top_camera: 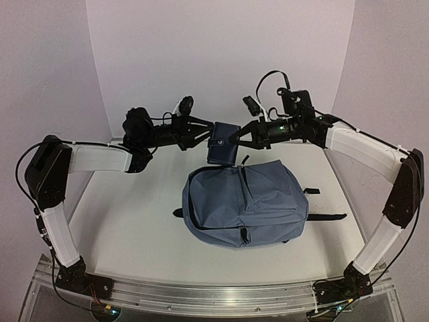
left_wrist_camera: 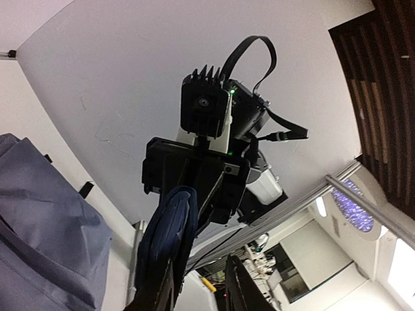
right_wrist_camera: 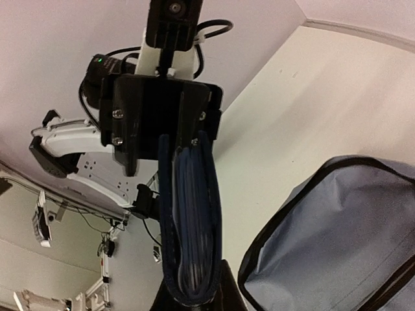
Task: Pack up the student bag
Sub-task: Pick up the stationery from the center of the board.
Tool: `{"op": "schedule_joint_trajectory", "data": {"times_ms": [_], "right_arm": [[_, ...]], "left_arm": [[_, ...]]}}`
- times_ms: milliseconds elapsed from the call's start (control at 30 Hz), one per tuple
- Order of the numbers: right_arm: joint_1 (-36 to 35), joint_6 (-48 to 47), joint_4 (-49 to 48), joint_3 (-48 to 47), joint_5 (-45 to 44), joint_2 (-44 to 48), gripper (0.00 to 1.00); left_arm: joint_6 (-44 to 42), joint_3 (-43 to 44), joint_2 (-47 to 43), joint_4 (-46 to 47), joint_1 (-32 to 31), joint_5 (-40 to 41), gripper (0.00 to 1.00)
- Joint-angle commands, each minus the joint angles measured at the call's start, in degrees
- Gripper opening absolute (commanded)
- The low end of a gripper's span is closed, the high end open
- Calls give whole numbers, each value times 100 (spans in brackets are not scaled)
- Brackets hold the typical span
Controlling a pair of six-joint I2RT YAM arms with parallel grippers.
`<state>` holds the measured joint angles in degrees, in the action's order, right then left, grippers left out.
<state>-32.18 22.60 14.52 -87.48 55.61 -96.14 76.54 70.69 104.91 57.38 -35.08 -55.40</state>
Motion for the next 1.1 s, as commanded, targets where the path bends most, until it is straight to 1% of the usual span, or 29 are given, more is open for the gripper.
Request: {"op": "schedule_joint_trajectory", "data": {"times_ms": [0, 33, 67, 133, 167, 233, 333, 433, 533, 600, 633, 933, 1067], "right_arm": [[7, -114, -233, 35, 89, 454, 0], [11, -134, -225, 52, 95, 506, 0], [20, -142, -216, 73, 108, 558, 0], [28, -144, -214, 129, 218, 624, 0], [28, -136, -213, 155, 327, 637, 0], [28, -102, -221, 181, 589, 622, 0], [15, -49, -240, 222, 909, 587, 0], [-7, -27, -247, 260, 1006, 577, 0], [-47, 2, -241, 246, 1060, 541, 0], [-92, 5, -239, 251, 1077, 515, 0], [-112, 6, -239, 258, 1089, 503, 0], [-160, -2, -240, 307, 1127, 474, 0], [-188, -3, -230, 346, 1113, 436, 0]], "left_arm": [[-1820, -91, -993, -2246, -25, 275, 53], [-2251, -112, -1183, -2892, -24, 415, 62], [-2667, -132, -1368, -3491, -25, 567, 68], [-3233, -209, -1650, -4368, -25, 754, 75], [-3377, -237, -1715, -4507, -26, 674, 78], [-3560, -201, -1689, -4859, -39, 459, 81], [-3783, -178, -1664, -5126, -94, 387, 81], [-3910, -149, -1653, -5166, -211, 307, 77], [-4028, -45, -1560, -5177, -444, 231, 67], [-4084, 19, -1457, -5131, -566, 104, 58], [-4076, 30, -1406, -5070, -628, 42, 55], [-3667, -301, -1501, -4103, -658, -231, 45], [-3581, -365, -1559, -3917, -658, -176, 40]]}}
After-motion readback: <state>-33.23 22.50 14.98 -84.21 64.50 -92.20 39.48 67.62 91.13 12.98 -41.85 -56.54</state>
